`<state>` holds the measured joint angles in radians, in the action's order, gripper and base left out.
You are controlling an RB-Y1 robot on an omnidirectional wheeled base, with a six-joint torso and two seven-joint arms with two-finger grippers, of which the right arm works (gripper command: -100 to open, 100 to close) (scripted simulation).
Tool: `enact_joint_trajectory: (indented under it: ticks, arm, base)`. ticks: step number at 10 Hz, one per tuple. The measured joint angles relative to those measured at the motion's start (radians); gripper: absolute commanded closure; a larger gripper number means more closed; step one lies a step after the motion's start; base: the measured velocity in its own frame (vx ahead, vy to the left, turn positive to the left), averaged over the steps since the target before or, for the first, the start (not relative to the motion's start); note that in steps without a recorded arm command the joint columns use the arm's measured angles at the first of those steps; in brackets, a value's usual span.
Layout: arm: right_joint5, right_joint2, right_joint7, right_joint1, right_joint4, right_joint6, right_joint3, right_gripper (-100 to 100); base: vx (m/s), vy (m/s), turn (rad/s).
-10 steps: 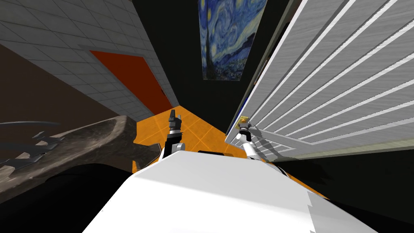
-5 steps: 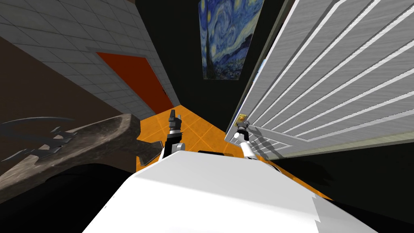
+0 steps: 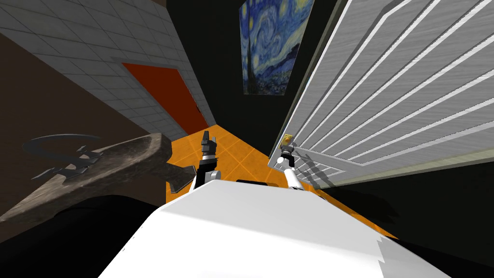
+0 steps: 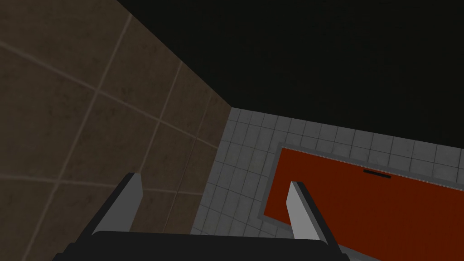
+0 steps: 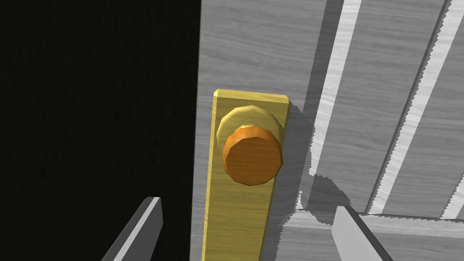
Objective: Pull the door open
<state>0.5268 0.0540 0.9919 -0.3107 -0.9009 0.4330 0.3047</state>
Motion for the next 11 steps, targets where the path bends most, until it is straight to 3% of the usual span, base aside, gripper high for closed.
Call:
enact_joint_trajectory:
  ticks: [2,4,8,9,11]
  arm:
    - [0.01,-0.009,0.022,0.0,-0.002,0.002,-0.002,-100]
    - [0.019,0.041,0.054,0.009,0.01,0.0,0.002,-100]
    - [0.036,0.104,0.101,0.045,-0.009,-0.018,0.021,-100]
    - [0.037,0.106,0.103,0.045,-0.01,-0.019,0.022,100]
    - [0.036,0.105,0.102,0.045,-0.009,-0.018,0.023,100]
  base:
    - [0.016,-0.009,0.057]
    - [0.205,-0.015,0.143]
    - [0.155,-0.038,0.086]
    - [-0.006,-0.002,-0.042]
    - [-0.028,0.006,0.012]
